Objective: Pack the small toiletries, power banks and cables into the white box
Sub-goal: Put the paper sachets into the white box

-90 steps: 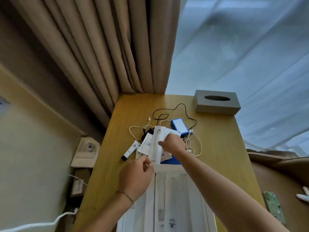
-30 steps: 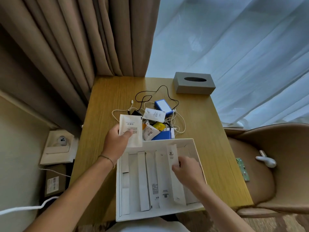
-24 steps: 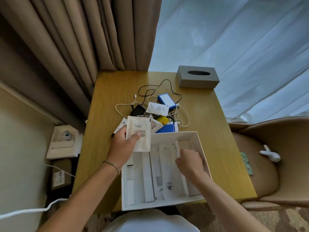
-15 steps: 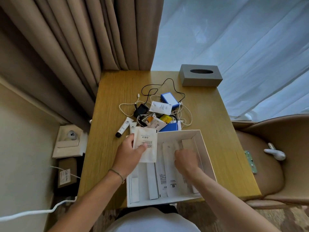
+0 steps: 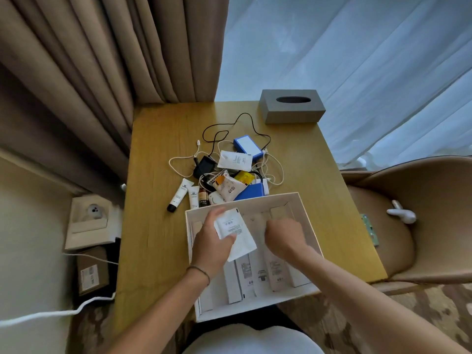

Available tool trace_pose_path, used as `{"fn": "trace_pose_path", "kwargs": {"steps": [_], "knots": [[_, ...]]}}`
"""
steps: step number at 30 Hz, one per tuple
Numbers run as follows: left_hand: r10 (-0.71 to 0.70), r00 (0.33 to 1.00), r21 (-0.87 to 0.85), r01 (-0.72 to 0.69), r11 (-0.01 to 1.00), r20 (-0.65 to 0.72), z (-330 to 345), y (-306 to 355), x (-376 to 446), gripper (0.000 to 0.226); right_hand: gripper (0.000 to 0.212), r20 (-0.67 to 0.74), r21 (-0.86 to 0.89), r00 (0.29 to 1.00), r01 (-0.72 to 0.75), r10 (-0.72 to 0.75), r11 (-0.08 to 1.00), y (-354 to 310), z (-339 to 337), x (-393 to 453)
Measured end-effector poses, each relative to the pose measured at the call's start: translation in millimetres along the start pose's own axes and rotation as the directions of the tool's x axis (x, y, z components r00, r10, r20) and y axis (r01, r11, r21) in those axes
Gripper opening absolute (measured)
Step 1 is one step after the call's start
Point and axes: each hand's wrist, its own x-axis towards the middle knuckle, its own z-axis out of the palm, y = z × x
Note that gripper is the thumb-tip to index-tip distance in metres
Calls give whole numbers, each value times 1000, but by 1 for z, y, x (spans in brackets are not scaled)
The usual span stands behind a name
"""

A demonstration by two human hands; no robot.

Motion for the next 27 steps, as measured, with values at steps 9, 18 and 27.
{"fn": "trace_pose_path", "kwargs": {"steps": [9, 18, 27], "knots": [[-106, 984, 307, 59, 950, 139, 40, -26, 6, 44, 26, -256, 151, 954, 199, -156, 968, 20, -31, 8], [-91, 954, 568, -93, 818, 287, 68, -39, 7, 35, 23, -396, 312, 899, 325, -189, 893, 12, -77, 43], [99, 945, 718, -302, 628, 312, 71, -48, 4, 45, 26, -351, 227, 911, 309, -219, 924, 0, -104, 119]]}}
